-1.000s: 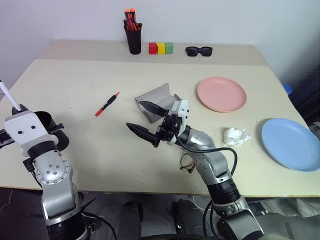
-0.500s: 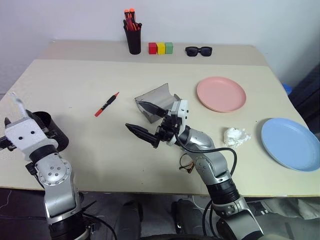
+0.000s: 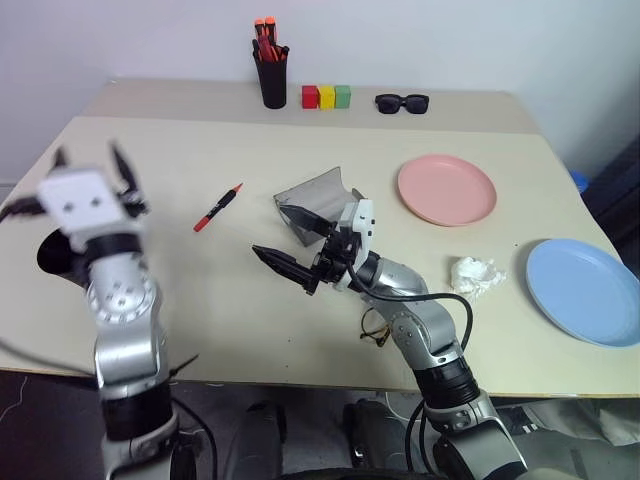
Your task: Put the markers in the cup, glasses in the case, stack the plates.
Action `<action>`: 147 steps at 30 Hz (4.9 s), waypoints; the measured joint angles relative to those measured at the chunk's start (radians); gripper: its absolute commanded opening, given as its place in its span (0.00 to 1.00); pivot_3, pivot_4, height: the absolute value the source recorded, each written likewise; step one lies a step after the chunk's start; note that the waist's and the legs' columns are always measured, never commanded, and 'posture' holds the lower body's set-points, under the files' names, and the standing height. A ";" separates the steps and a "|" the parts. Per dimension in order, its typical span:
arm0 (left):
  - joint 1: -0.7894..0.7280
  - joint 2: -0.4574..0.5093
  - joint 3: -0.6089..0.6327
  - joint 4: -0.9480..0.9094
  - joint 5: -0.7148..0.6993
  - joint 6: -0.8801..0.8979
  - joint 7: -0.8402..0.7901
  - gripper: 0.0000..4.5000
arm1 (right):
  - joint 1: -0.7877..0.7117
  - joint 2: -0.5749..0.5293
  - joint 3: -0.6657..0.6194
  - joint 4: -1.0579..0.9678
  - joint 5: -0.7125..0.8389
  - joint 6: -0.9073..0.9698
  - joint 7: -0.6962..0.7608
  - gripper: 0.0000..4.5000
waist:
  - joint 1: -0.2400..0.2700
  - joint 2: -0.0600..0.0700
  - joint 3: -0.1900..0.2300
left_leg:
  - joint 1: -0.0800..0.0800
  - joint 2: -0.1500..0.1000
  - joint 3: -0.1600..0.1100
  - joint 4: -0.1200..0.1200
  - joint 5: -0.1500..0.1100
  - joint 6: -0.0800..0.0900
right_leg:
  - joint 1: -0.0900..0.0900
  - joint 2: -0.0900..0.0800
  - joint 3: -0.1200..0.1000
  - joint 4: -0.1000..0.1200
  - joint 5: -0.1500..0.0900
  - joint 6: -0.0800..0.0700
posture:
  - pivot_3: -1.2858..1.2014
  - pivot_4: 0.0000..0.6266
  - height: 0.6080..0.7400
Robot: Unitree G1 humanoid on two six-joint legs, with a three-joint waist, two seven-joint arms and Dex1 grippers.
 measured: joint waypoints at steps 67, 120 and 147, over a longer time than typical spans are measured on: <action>0.251 -0.090 0.275 -0.064 0.057 -0.163 0.241 0.01 | 0.000 -0.035 -0.004 -0.044 0.216 0.176 0.169 1.00 | -0.023 -0.002 0.000 | -0.005 0.001 -0.006 0.001 0.001 -0.002 | -0.002 0.000 -0.006 0.000 0.000 -0.001 | 0.52 0.24 0.94; -0.375 0.116 -0.024 0.733 -0.132 0.053 -0.165 0.01 | -0.002 -0.021 -0.015 -0.044 0.194 0.146 0.115 1.00 | -0.014 -0.003 0.001 | -0.015 0.001 -0.010 0.000 0.003 -0.006 | -0.011 -0.001 -0.009 0.002 0.001 -0.002 | 0.52 0.24 0.94; 0.256 -0.088 0.265 0.014 0.074 -0.294 0.251 0.01 | 0.013 -0.028 -0.017 -0.049 0.216 0.177 0.135 1.00 | 0.002 -0.005 -0.001 | -0.014 0.002 -0.007 0.003 0.003 -0.005 | -0.010 0.000 -0.009 0.003 0.002 -0.002 | 0.52 0.24 0.94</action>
